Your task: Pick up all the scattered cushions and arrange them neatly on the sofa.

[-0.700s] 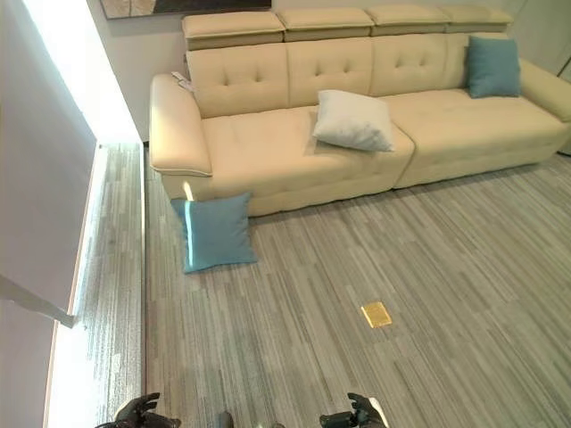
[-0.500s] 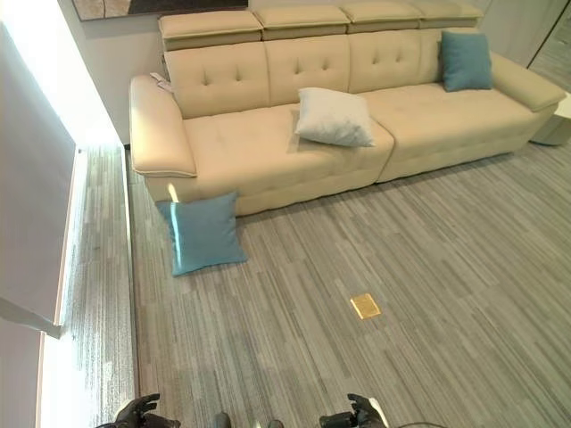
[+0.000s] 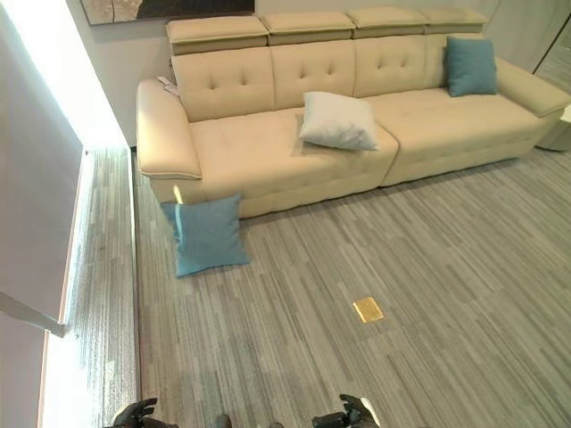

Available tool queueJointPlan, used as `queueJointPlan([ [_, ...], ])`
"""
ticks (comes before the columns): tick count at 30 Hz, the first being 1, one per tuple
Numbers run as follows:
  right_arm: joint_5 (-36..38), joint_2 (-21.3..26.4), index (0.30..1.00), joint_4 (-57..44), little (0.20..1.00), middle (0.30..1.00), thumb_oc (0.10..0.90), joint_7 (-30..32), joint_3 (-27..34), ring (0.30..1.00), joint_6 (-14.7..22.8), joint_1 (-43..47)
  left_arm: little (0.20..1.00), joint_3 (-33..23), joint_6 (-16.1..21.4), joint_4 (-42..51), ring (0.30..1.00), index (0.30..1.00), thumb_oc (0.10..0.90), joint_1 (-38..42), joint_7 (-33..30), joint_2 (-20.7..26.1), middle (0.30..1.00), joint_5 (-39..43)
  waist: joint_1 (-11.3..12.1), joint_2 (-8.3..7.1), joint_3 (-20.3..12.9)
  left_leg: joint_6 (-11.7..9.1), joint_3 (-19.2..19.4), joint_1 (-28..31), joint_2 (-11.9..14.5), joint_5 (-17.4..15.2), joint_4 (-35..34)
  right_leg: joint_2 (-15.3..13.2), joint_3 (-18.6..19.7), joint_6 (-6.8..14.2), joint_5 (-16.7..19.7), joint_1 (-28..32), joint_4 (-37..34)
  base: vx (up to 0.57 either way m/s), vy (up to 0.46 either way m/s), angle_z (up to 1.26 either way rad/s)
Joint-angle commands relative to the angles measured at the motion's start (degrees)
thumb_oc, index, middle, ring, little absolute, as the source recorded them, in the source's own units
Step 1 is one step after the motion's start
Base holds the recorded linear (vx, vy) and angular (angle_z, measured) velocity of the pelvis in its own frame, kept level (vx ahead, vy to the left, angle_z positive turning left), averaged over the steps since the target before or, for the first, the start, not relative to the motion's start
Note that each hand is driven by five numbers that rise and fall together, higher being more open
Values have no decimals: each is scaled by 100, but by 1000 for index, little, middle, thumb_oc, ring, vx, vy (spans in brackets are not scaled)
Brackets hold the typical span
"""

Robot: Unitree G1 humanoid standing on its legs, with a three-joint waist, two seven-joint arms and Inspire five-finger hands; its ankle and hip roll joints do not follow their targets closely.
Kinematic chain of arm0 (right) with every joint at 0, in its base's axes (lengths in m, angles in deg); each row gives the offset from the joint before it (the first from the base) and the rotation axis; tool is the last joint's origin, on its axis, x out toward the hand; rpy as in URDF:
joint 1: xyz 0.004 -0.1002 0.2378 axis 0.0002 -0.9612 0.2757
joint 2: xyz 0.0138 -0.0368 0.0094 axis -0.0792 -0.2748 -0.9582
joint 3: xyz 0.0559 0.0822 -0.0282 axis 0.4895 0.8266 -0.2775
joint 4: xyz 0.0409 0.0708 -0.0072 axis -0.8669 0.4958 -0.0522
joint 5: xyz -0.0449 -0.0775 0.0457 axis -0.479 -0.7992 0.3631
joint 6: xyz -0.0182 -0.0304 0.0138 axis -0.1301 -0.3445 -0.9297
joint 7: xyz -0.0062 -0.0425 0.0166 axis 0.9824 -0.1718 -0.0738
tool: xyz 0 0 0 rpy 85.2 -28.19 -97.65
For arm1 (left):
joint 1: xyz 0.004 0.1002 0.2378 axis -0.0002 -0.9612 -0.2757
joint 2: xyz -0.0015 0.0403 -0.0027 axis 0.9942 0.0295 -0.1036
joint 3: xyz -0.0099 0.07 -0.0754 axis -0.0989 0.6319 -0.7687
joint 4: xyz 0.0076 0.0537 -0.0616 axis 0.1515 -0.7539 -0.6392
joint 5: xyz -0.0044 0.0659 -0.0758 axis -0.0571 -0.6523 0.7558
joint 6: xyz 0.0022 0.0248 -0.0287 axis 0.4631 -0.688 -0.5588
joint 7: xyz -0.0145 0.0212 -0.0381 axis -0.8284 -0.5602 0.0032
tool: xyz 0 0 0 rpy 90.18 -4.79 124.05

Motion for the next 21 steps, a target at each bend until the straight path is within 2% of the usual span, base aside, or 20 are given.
queueJointPlan([
  [1,93,135,900,66,900,900,800,140,-172,900,150,219,900,140,59,-254,900,900,800,330,-231,145,900,-146,-18,-173,-62,-345,-184,130,198,-640,8,-489,134,566,-190,-130,29,2,-41,19],
  [4,130,155,900,82,900,900,800,159,-138,900,161,177,900,173,43,-261,900,900,800,346,-239,108,900,-146,14,-168,-3,-354,-309,101,212,-615,8,-454,57,523,-249,-148,112,-6,-53,19],
  [9,130,155,900,82,900,900,800,159,-138,900,161,177,900,173,43,-261,900,900,800,346,-239,108,900,-146,13,-168,-3,-354,-310,101,212,-615,8,-454,56,523,-250,-148,113,-13,-27,14],
  [11,224,238,900,30,900,900,800,194,-84,900,219,170,900,274,86,-178,900,900,800,434,-212,88,900,-35,69,-177,210,-400,-559,-200,269,-583,387,-422,-107,341,-477,-349,503,-99,-137,21],
  [12,224,238,900,31,900,900,800,194,-84,900,220,171,900,274,86,-179,900,900,800,435,-212,88,900,-35,63,-178,205,-400,-565,-217,268,-591,405,-424,-113,341,-479,-356,506,-108,-81,71],
  [13,235,261,900,28,900,900,800,223,-71,900,242,191,900,303,111,-147,900,900,800,487,-203,66,900,11,91,-230,325,-477,-584,-555,209,-652,941,-456,-174,283,-512,-369,527,-71,-39,73],
  [14,235,261,900,29,900,900,800,223,-70,900,243,193,900,303,111,-147,900,900,800,489,-202,67,900,11,85,-230,321,-477,-591,-576,208,-663,966,-456,-181,283,-512,-375,527,-124,-73,75],
  [15,246,279,900,50,900,900,800,257,-58,900,247,237,900,326,124,-122,900,900,800,562,-203,33,900,61,116,-292,424,-592,-526,-911,177,-695,1505,-505,-276,238,-502,-349,478,-45,-43,39],
  [16,252,284,900,56,900,900,800,258,-57,900,251,249,900,311,125,-126,900,900,800,571,-203,15,900,78,135,-320,430,-606,-474,-989,178,-717,1656,-516,-303,225,-498,-308,438,-44,-42,30],
  [18,259,290,900,63,900,900,800,260,-59,900,247,255,900,299,130,-126,900,900,800,578,-202,-1,900,110,156,-355,425,-587,-339,-1164,211,-707,1817,-519,-378,234,-508,-210,343,68,9,12],
  [21,261,286,900,61,900,900,800,267,-66,900,230,247,900,306,118,-108,900,900,800,578,-213,1,900,98,189,-370,416,-541,-131,-1279,259,-671,1690,-520,-471,257,-531,-122,281,92,32,39],
])
